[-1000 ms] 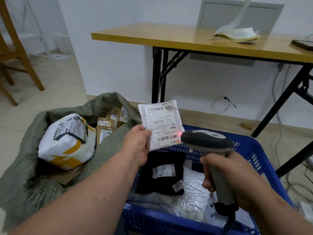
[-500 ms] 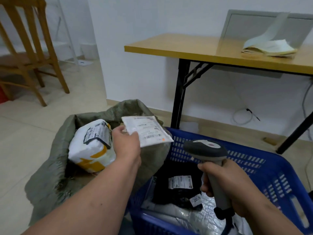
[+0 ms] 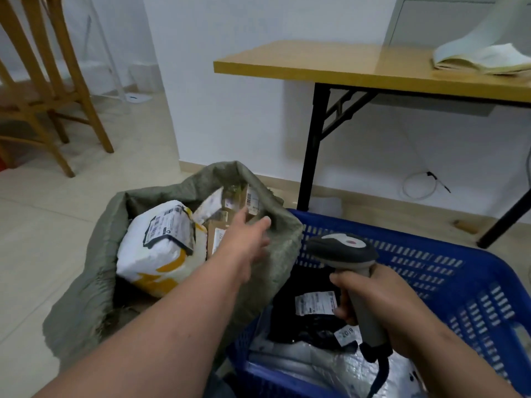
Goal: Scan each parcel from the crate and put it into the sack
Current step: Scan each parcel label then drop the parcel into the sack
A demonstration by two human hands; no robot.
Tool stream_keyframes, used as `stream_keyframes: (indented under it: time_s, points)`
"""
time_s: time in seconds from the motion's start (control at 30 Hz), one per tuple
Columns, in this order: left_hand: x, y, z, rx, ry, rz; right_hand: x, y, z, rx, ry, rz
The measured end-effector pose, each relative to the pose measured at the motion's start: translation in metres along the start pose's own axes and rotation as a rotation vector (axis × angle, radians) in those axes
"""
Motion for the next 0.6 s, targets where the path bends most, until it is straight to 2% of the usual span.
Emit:
stream_keyframes:
  time_s: [0.17, 0.37, 0.5, 0.6]
  points:
    - [-0.017, -0.005, 0.021, 0.198, 0.001, 0.147, -0.004, 0.01, -0.025, 0.019, 0.064, -0.017]
    - [-0.02, -0.028, 0.057, 0.521, -0.077, 0.242, 0.0, 0.034, -0.061, 0.068, 0.171, 0.039]
    - [-0.003, -0.049, 0.091, 0.709, -0.127, 0.205, 0.01, 0.062, -0.081, 0.091, 0.233, 0.121]
    - [0.017, -0.074, 0.112, 0.855, -0.192, 0.098, 0.02, 0.085, -0.09, 0.108, 0.228, 0.201]
Point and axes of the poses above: each hand's wrist, its own x-axis towards the middle knuckle, its own z-axis out of the palm, y = z × x, the point moved 1 cm from there along x, towards the middle knuckle, and after that the axes turned 7 degrees about -z, right-handed, at the moved point
